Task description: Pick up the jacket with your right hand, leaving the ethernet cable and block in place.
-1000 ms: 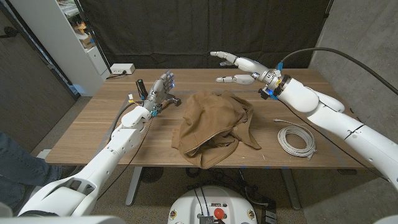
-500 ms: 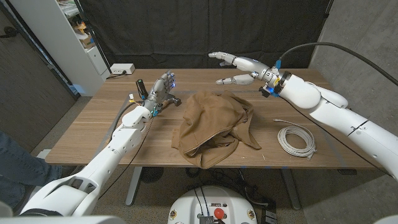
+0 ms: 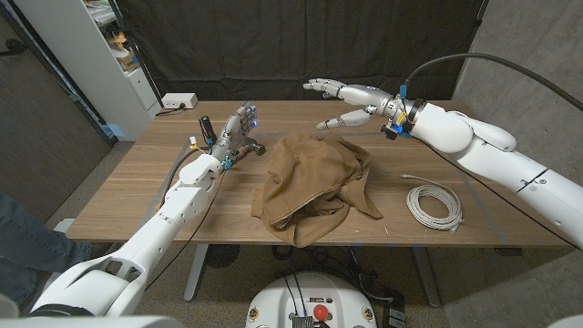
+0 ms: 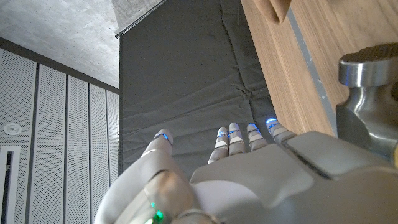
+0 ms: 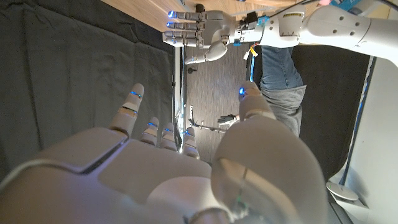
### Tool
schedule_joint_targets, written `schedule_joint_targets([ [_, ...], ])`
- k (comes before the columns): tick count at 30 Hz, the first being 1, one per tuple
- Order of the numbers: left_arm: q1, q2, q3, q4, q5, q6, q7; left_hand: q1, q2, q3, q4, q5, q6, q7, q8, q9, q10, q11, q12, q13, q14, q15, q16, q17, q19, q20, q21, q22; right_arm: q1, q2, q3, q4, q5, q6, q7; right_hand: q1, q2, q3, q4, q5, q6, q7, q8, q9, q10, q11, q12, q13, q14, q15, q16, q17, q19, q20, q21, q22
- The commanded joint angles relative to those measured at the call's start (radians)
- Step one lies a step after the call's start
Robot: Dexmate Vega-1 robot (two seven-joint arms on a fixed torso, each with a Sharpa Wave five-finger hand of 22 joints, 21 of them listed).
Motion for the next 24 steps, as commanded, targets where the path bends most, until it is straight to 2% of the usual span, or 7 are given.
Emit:
schedule_joint_targets([
  [1, -0.006, -0.001, 0.004, 0.005, 0.003, 0.008, -0.001, 0.004, 0.007, -0.001, -0.007, -0.006, 0.008, 0.001, 0.001, 0.004, -0.003, 0.003, -0.004, 0.0, -0.001, 0.007, 0.002, 0.002, -0.002, 0.004, 0.001, 0.004, 0.029, -0.016, -0.015, -0.036, -0.037, -0.051, 0.061, -0.005, -0.015, -0.005, 0.008, 0.012, -0.018, -0.001, -0.003, 0.003, -0.02, 0.002, 0.001, 0.0, -0.015, 0.008, -0.001, 0.001, -0.016, 0.002, -0.002, 0.003],
  [8, -0.011, -0.001, 0.006, 0.008, 0.005, 0.01, -0.002, 0.003, 0.007, -0.001, -0.007, -0.006, 0.009, 0.001, 0.002, 0.004, -0.003, 0.002, -0.004, 0.0, -0.002, 0.009, 0.002, 0.002, -0.002, 0.006, 0.001, 0.004, 0.047, -0.017, -0.024, -0.044, -0.055, -0.068, 0.088, -0.011, -0.027, -0.015, 0.012, 0.025, -0.044, 0.005, -0.008, 0.002, -0.036, 0.011, 0.003, 0.0, -0.027, 0.018, 0.001, 0.001, -0.023, 0.002, 0.002, 0.004],
  [15, -0.014, -0.004, 0.007, 0.013, 0.005, 0.012, -0.002, 0.003, 0.008, -0.002, -0.008, -0.006, 0.011, 0.001, 0.002, 0.004, -0.004, 0.001, -0.004, 0.0, -0.003, 0.012, 0.002, 0.002, -0.003, 0.009, 0.0, 0.004, 0.071, -0.015, -0.039, -0.054, -0.077, -0.078, 0.123, -0.014, -0.037, -0.027, 0.018, 0.047, -0.107, 0.016, -0.015, 0.001, -0.063, 0.018, 0.003, -0.001, -0.034, 0.032, 0.007, 0.0, -0.018, 0.002, 0.011, 0.007],
  [19, -0.013, -0.004, 0.007, 0.012, 0.006, 0.011, 0.0, 0.002, 0.008, -0.002, -0.009, -0.006, 0.012, 0.0, 0.002, 0.004, -0.004, 0.001, -0.005, 0.0, -0.004, 0.014, 0.002, 0.003, -0.002, 0.014, 0.001, 0.004, 0.084, -0.012, -0.046, -0.061, -0.084, -0.079, 0.141, -0.012, -0.039, -0.031, 0.018, 0.055, -0.126, 0.014, -0.016, 0.001, -0.074, 0.023, 0.003, -0.002, -0.037, 0.036, 0.008, -0.001, -0.014, 0.002, 0.014, 0.007],
  [24, -0.011, -0.005, 0.007, 0.009, 0.009, 0.01, 0.006, 0.001, 0.009, -0.003, -0.009, -0.006, 0.014, 0.0, 0.002, 0.004, -0.004, 0.001, -0.005, 0.0, -0.005, 0.018, 0.002, 0.003, 0.0, 0.022, 0.002, 0.004, 0.101, -0.006, -0.055, -0.064, -0.093, -0.075, 0.161, -0.009, -0.042, -0.04, 0.021, 0.073, -0.186, 0.038, -0.019, 0.001, -0.093, 0.032, 0.006, -0.003, -0.044, 0.041, 0.01, -0.003, -0.002, 0.002, 0.019, 0.008],
])
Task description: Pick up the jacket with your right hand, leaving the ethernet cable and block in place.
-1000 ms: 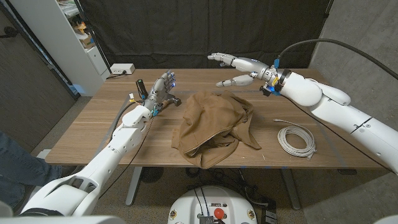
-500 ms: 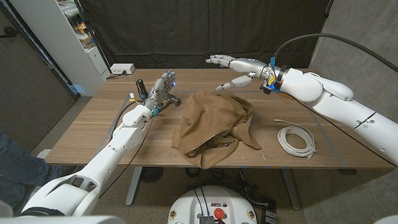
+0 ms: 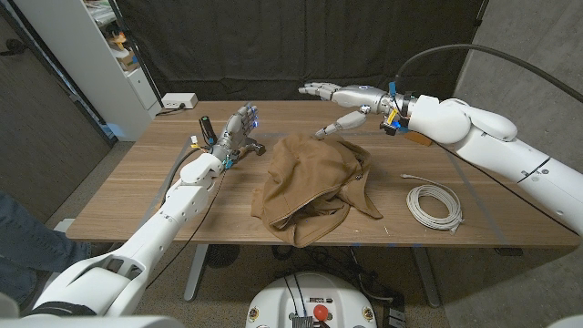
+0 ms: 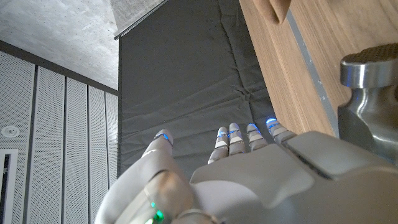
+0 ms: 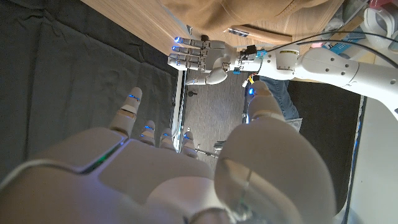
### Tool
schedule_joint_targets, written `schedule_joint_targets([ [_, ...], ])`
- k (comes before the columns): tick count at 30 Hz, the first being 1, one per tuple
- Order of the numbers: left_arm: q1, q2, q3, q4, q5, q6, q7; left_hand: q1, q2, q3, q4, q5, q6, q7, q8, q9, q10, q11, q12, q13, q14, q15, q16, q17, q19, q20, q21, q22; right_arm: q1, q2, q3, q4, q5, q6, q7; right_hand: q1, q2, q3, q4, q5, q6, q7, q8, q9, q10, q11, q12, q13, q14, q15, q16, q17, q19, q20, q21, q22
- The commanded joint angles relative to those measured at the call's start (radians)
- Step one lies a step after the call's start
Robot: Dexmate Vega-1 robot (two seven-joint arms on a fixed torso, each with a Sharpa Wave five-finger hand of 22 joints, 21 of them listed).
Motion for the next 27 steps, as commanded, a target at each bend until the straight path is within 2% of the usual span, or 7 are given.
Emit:
schedule_joint_targets([
  [1, -0.001, -0.004, 0.002, 0.0, 0.004, -0.001, 0.008, 0.001, 0.009, 0.002, -0.005, 0.001, 0.01, 0.006, 0.002, 0.004, -0.004, 0.002, -0.001, 0.0, -0.001, 0.014, 0.002, 0.003, 0.001, 0.005, 0.002, 0.004, 0.041, 0.008, -0.023, -0.015, -0.034, -0.008, 0.066, 0.004, -0.006, -0.012, 0.001, 0.018, -0.055, 0.018, -0.002, 0.001, -0.043, 0.012, 0.005, 0.002, -0.004, 0.009, 0.007, 0.001, 0.02, 0.002, 0.011, 0.004],
  [19, 0.008, 0.004, 0.001, -0.028, 0.013, 0.017, 0.032, -0.001, 0.009, 0.0, -0.007, 0.001, 0.013, 0.009, 0.002, 0.005, -0.004, 0.005, -0.001, 0.0, 0.0, 0.017, 0.003, 0.003, 0.002, 0.002, 0.003, 0.004, 0.083, 0.031, -0.062, -0.02, -0.101, -0.022, 0.13, 0.003, -0.01, -0.023, 0.004, 0.029, -0.062, 0.019, 0.009, 0.001, -0.063, 0.02, 0.005, 0.001, -0.014, 0.017, 0.006, 0.0, 0.032, 0.002, 0.015, 0.005],
  [27, 0.014, 0.005, 0.003, -0.048, 0.016, 0.033, 0.048, -0.002, 0.009, -0.001, -0.008, 0.001, 0.015, 0.009, 0.002, 0.005, -0.003, 0.006, -0.001, 0.0, 0.0, 0.016, 0.003, 0.003, 0.003, 0.003, 0.003, 0.004, 0.087, 0.043, -0.071, -0.011, -0.151, -0.038, 0.122, 0.0, -0.01, -0.028, 0.007, 0.034, -0.059, 0.022, 0.014, 0.001, -0.056, 0.016, 0.011, 0.0, -0.005, 0.013, 0.011, 0.0, 0.04, 0.002, 0.017, 0.005],
])
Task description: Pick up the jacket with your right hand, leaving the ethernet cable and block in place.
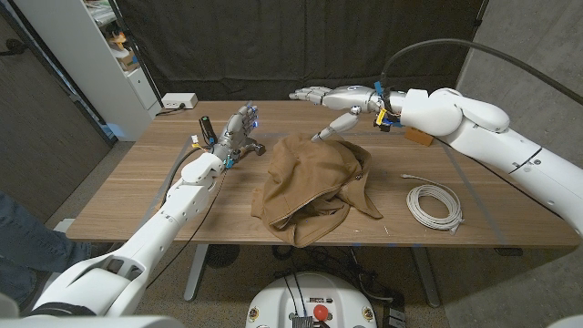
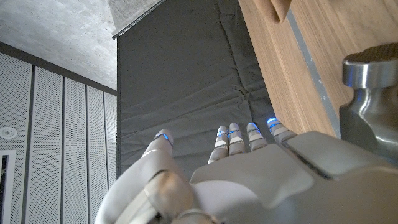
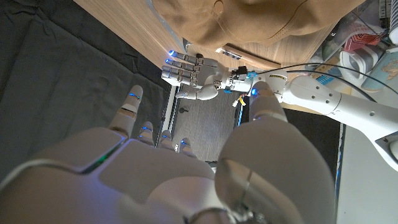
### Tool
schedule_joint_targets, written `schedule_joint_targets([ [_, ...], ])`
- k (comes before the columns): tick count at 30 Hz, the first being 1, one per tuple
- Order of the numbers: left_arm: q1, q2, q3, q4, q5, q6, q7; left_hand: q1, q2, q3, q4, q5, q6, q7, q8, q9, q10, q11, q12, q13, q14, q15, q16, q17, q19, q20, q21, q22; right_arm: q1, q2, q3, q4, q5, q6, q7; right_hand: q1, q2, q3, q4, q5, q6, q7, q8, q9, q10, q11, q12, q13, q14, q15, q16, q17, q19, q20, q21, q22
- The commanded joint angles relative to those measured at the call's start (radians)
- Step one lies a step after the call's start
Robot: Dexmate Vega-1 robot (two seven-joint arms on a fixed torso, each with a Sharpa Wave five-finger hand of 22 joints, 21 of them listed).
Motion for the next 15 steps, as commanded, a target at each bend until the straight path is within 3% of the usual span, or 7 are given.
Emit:
schedule_joint_targets([
  [1, 0.01, 0.004, 0.001, -0.029, 0.005, 0.02, 0.022, -0.002, 0.009, 0.004, -0.004, 0.001, 0.007, 0.002, 0.002, 0.005, -0.003, 0.008, -0.001, 0.0, 0.001, 0.006, 0.003, 0.003, 0.003, 0.003, 0.003, 0.004, 0.017, 0.018, -0.02, 0.008, -0.075, -0.029, 0.016, 0.0, -0.01, -0.006, 0.001, 0.007, -0.056, 0.005, 0.009, 0.001, -0.054, 0.007, 0.011, 0.0, 0.008, 0.002, 0.008, 0.0, 0.013, 0.002, 0.01, 0.003],
  [15, 0.021, 0.01, 0.003, -0.043, 0.006, 0.029, 0.026, -0.003, 0.009, 0.003, -0.005, 0.001, 0.01, 0.003, 0.002, 0.005, 0.0, 0.006, 0.0, 0.0, 0.001, 0.007, 0.003, 0.003, 0.004, 0.003, 0.003, 0.004, 0.031, 0.027, -0.044, 0.006, -0.096, -0.054, 0.065, -0.004, -0.009, -0.013, 0.005, 0.013, -0.046, 0.007, 0.015, 0.0, -0.048, 0.008, 0.016, 0.0, 0.012, 0.002, 0.011, -0.001, 0.024, 0.002, 0.012, 0.003],
])
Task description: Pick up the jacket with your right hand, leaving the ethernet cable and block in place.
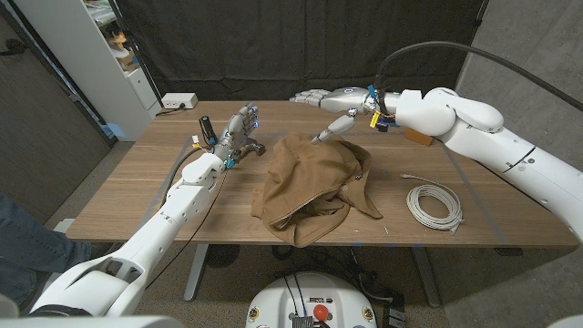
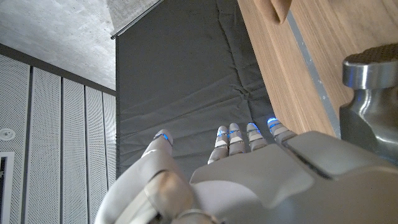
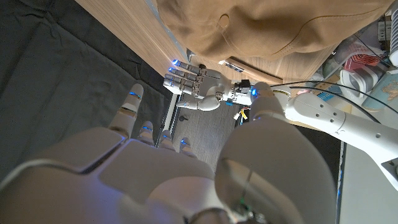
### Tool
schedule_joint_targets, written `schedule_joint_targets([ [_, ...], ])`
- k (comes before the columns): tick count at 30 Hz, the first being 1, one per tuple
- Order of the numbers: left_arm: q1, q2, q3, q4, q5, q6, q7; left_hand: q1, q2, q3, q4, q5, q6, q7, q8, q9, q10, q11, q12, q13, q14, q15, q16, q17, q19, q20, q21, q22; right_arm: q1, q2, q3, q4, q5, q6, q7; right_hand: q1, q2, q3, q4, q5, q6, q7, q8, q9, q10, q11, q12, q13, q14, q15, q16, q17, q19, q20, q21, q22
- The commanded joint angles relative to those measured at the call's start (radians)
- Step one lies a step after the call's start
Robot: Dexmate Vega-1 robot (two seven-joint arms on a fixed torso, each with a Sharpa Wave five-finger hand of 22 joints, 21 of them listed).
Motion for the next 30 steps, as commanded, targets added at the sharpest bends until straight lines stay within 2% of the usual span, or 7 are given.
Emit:
schedule_joint_targets([
  [1, 0.01, 0.004, 0.002, -0.016, 0.002, 0.009, 0.007, -0.004, 0.009, 0.003, -0.005, 0.0, 0.01, 0.002, 0.002, 0.005, -0.001, 0.006, 0.0, 0.0, 0.001, 0.007, 0.003, 0.003, 0.003, 0.003, 0.003, 0.004, 0.018, 0.011, -0.024, 0.003, -0.021, -0.02, 0.048, -0.004, -0.009, -0.003, 0.003, 0.006, -0.045, 0.008, 0.006, 0.0, -0.047, 0.009, 0.011, 0.0, 0.009, 0.006, 0.004, -0.001, 0.012, -0.003, 0.005, 0.003],
  [4, 0.013, 0.004, 0.002, -0.018, 0.002, 0.009, 0.009, -0.004, 0.009, 0.003, -0.006, 0.0, 0.01, 0.003, 0.002, 0.005, -0.001, 0.008, 0.0, 0.0, 0.002, 0.007, 0.003, 0.003, 0.003, 0.004, 0.003, 0.004, 0.025, 0.014, -0.033, 0.006, -0.017, -0.019, 0.07, -0.004, -0.009, -0.004, 0.003, 0.007, -0.044, 0.009, 0.006, 0.0, -0.047, 0.008, 0.011, 0.0, 0.008, 0.007, 0.004, -0.001, 0.014, -0.003, 0.005, 0.003],
  [9, 0.017, 0.002, 0.002, -0.019, 0.0, 0.006, 0.008, -0.004, 0.01, 0.002, -0.006, 0.0, 0.01, 0.0, 0.002, 0.005, 0.0, 0.008, 0.0, 0.0, 0.003, 0.006, 0.004, 0.003, 0.004, 0.004, 0.003, 0.004, 0.032, 0.019, -0.045, -0.003, -0.025, -0.029, 0.098, -0.006, -0.011, -0.009, 0.004, 0.011, -0.038, 0.014, 0.009, 0.0, -0.04, 0.023, 0.015, -0.001, 0.011, 0.008, 0.005, -0.001, 0.019, -0.003, 0.005, 0.003],
  [30, 0.004, -0.01, 0.002, 0.019, -0.004, -0.016, -0.011, -0.005, 0.011, 0.002, -0.008, 0.0, 0.016, 0.0, 0.003, 0.005, 0.003, 0.006, 0.0, 0.0, 0.006, 0.002, 0.004, 0.003, 0.004, 0.005, 0.004, 0.005, 0.069, 0.064, -0.097, -0.038, -0.076, -0.081, 0.21, -0.013, -0.012, -0.019, 0.009, 0.017, -0.047, 0.019, 0.007, 0.0, -0.044, 0.03, 0.014, -0.002, 0.015, 0.015, 0.007, -0.002, 0.027, -0.002, 0.005, 0.003],
])
